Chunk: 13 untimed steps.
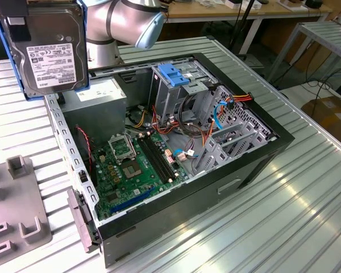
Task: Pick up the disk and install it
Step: 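Pick up the disk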
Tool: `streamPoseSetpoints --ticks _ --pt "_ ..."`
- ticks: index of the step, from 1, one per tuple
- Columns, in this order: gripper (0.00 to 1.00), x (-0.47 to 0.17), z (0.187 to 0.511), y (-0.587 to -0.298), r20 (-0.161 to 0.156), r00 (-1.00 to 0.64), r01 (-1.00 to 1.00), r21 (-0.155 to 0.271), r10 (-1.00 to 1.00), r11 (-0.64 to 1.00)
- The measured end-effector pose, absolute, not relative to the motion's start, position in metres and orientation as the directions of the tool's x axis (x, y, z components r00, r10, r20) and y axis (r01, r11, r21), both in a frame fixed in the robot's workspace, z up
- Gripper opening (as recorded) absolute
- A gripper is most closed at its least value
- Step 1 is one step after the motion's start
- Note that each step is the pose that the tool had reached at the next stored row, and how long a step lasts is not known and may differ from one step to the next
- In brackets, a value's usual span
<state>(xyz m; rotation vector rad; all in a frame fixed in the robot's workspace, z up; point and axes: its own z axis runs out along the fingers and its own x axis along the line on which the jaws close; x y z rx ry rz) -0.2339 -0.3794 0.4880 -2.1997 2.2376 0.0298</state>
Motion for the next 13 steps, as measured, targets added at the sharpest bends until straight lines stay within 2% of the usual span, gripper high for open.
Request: streamPoseSetpoints --ticks 13 --pt "0.37 -0.195 0.487 -0.389 -0.016 -0.018 -1.0 0.013 -1.0 0.017"
